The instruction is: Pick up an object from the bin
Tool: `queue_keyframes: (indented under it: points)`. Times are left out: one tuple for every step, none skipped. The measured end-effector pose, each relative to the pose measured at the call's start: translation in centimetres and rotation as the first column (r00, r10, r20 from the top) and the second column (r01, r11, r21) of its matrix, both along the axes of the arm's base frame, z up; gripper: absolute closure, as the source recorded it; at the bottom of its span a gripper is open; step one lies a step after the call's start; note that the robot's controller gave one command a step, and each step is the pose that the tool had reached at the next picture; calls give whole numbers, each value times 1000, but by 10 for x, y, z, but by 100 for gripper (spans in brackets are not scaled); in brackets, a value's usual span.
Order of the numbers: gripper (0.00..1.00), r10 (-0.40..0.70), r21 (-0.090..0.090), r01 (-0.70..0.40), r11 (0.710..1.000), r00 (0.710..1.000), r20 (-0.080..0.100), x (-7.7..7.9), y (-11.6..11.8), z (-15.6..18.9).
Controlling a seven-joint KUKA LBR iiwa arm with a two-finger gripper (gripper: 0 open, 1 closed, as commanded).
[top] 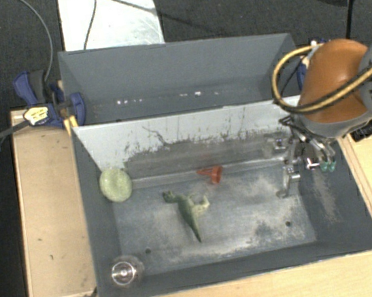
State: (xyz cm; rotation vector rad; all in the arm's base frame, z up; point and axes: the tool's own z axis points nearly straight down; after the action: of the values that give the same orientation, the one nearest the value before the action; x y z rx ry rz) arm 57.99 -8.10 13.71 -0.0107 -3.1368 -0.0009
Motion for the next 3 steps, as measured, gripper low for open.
queue_keyframes:
  points:
    - [0, 2, -1, -2, 1000, 1000, 8, 2, 0, 5]
    - [0, 25, -2, -25, 1000, 1000, 13, 4, 10, -37]
    - [0, 16, 0, -16, 1000, 1000, 3, 3, 41, -63]
